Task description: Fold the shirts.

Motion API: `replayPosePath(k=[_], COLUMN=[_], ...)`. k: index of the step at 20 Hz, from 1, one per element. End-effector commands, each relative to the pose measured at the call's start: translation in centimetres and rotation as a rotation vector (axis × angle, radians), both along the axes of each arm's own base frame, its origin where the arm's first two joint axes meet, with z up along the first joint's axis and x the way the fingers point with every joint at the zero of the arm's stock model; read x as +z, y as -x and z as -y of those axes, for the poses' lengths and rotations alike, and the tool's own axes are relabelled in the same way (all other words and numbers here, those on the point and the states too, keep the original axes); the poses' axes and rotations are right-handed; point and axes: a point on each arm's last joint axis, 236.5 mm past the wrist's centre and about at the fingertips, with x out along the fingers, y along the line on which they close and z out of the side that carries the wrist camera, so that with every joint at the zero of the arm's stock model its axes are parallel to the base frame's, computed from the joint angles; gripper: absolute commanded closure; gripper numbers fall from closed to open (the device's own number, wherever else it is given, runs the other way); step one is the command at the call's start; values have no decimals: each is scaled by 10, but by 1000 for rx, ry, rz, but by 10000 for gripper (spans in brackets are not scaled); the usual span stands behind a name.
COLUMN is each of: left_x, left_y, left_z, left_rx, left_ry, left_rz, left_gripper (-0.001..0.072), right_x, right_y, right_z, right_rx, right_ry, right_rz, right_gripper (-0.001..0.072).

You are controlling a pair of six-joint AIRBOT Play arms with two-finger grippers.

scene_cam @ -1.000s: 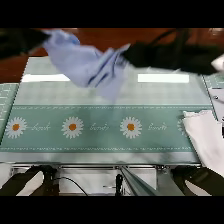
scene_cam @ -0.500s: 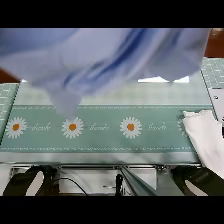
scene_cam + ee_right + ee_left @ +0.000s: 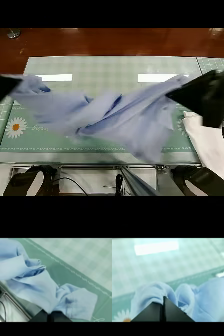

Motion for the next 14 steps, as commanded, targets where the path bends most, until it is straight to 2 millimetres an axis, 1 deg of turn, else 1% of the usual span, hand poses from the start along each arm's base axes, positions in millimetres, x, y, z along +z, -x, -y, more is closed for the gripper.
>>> replayPosePath(k=[1,2,3,5,7,9,11,12,13,14], left_x=[-112,-131,-146,-168,-181,-190,-193,-194,-194,-195], left_y=[-17,-32,-52,-95,-135,-167,-192,-201,-210,-217], left_z=[0,-1,-5,-12,-10,-3,10,17,25,31], left_rx=[-14,10,49,117,98,112,110,101,93,83], left_ry=[-5,6,20,39,16,40,90,112,137,143], left_rz=[-257,-278,-289,-297,-241,-230,-242,-251,-260,-262], left_gripper=[688,688,688,689,688,689,688,688,655,409], right_x=[-75,-96,-111,-131,-149,-161,-167,-168,-169,-169], right_y=[-56,-79,-99,-142,-180,-214,-243,-257,-269,-283], right_z=[10,26,39,57,68,75,74,69,63,61], right_rx=[-168,-261,-327,-431,-505,-543,-552,-558,-566,-585], right_ry=[58,101,135,114,32,-48,-128,-187,-239,-276], right_rz=[-26,-33,-39,-59,-84,-97,-102,-108,-111,-98], right_gripper=[694,694,694,694,693,693,693,693,692,561])
